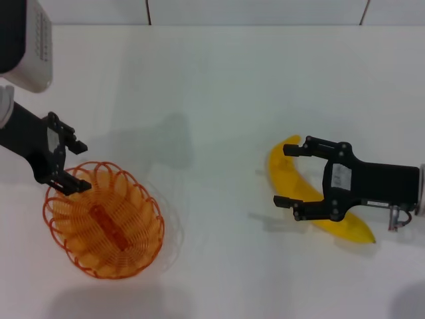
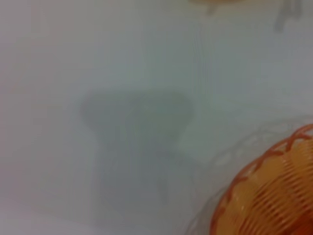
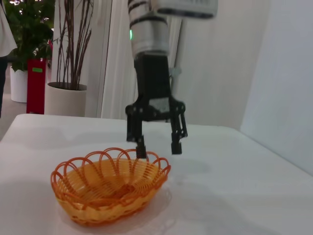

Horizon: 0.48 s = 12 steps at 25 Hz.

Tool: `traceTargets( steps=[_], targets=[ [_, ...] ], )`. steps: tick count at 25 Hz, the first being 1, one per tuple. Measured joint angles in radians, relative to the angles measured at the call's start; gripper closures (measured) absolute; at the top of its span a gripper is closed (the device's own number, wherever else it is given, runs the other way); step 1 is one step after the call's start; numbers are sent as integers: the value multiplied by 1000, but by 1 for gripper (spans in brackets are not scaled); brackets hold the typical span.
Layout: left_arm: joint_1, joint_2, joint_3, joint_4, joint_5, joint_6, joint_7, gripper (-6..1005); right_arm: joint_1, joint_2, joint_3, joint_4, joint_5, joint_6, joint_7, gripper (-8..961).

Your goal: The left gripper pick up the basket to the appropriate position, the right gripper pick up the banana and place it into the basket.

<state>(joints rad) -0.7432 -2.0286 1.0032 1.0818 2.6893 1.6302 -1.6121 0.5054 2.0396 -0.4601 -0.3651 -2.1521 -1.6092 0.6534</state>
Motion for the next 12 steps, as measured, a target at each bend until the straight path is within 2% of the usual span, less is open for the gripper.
traceTargets(
  steps=[4, 12],
  targets=[
    [3, -1, 11, -19, -2, -36, -8, 247, 0, 0, 0, 9, 1, 0, 0, 76],
    [-9, -6, 51, -62, -30, -83, -13, 285, 3, -1, 0, 9, 1, 2, 0, 77]
  ],
)
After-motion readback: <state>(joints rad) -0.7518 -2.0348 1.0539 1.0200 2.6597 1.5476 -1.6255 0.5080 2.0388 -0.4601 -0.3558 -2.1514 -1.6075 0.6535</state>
